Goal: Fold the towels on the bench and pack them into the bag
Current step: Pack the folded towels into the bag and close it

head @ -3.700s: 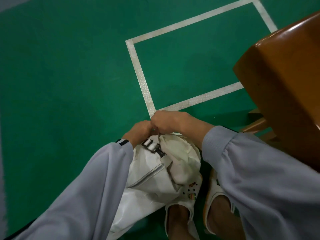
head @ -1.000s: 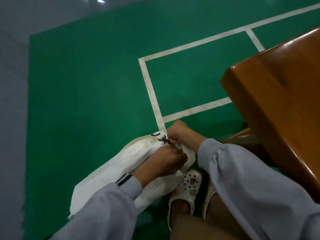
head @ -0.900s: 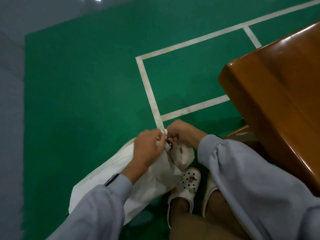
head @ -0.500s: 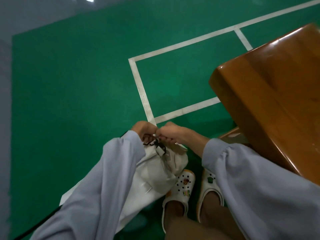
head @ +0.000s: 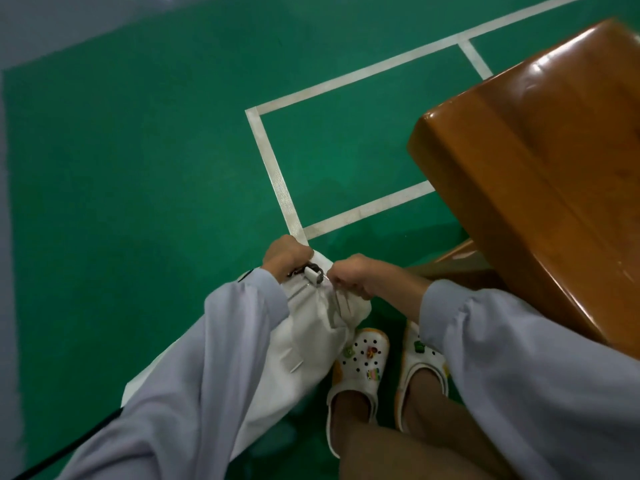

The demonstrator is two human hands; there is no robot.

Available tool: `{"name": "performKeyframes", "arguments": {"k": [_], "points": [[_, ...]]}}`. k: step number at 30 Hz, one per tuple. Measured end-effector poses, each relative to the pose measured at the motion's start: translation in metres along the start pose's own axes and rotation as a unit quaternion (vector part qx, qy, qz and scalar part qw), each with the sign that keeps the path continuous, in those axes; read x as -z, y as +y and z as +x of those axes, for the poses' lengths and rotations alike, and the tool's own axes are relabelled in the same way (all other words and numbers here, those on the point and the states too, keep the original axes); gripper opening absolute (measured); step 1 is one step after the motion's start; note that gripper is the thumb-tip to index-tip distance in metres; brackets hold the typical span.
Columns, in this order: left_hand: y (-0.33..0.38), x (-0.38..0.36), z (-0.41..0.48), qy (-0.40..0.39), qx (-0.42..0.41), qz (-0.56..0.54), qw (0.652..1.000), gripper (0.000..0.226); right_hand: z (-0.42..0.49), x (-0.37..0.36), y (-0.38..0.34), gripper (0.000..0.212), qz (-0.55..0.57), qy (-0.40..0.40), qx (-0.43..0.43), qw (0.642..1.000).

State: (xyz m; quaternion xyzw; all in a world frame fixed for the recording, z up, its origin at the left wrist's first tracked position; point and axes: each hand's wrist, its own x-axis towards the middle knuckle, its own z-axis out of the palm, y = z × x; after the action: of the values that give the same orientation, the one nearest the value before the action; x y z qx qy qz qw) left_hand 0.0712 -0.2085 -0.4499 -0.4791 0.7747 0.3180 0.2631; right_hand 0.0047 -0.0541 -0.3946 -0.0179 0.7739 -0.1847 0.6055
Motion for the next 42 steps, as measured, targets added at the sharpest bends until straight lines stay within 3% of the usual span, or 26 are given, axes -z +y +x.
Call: {"name": "performKeyframes", "arguments": {"k": [8,12,14,16,18,19,21,23,25,27,29,33,37,42], "points": [[-0.004,-0.002,0.008,0.029,-0.025,0.019,0.999,0.032,0.003,-0.005,0.026,0.018,-0.001,-0.014,-0.026,1.000],[-0.005,-0.007,-0.005,0.080,-0.052,0.037,0.995,0.041,-0.004,0.006,0.030,0.023,0.025,-0.062,0.020,0.998],[-0.003,0.002,-0.021,0.148,-0.114,0.066,0.980,0.038,-0.006,0.014,0.030,0.024,0.041,-0.079,0.032,0.995],[-0.004,0.006,-0.040,0.198,-0.280,0.116,0.932,0.028,-0.005,0.016,0.033,0.022,0.060,-0.093,0.022,0.994],[-0.007,0.005,-0.062,0.116,-0.443,0.207,0.865,0.031,-0.002,0.017,0.038,0.027,0.090,-0.118,0.011,0.989],[-0.010,-0.002,-0.071,0.068,-0.480,0.272,0.831,0.041,0.001,0.017,0.043,0.032,0.111,-0.123,-0.001,0.986],[-0.012,-0.020,-0.083,0.049,-0.502,0.375,0.777,0.052,0.007,0.018,0.058,0.035,0.134,-0.075,-0.026,0.988],[-0.009,-0.037,-0.090,0.077,-0.503,0.414,0.755,0.040,0.013,0.018,0.073,0.027,0.090,0.026,-0.022,0.995],[-0.002,-0.049,-0.090,0.109,-0.500,0.401,0.760,0.021,0.011,0.013,0.084,0.018,-0.019,0.068,-0.018,0.997],[0.001,-0.054,-0.090,0.119,-0.491,0.391,0.769,0.018,0.007,0.002,0.089,0.015,-0.069,0.036,-0.033,0.996],[0.000,-0.054,-0.089,0.125,-0.497,0.372,0.774,0.021,0.012,-0.013,0.093,0.023,-0.043,-0.012,-0.036,0.998],[-0.006,-0.043,-0.092,0.132,-0.456,0.322,0.819,0.023,0.028,-0.016,0.096,0.013,-0.012,0.037,0.048,0.998],[-0.015,-0.025,-0.093,0.140,-0.419,0.332,0.833,0.017,0.028,-0.006,0.086,0.023,0.044,0.000,0.097,0.994],[-0.040,0.012,-0.089,0.132,-0.414,0.140,0.890,0.013,0.019,-0.036,0.053,0.017,0.107,0.024,0.164,0.980]]}}
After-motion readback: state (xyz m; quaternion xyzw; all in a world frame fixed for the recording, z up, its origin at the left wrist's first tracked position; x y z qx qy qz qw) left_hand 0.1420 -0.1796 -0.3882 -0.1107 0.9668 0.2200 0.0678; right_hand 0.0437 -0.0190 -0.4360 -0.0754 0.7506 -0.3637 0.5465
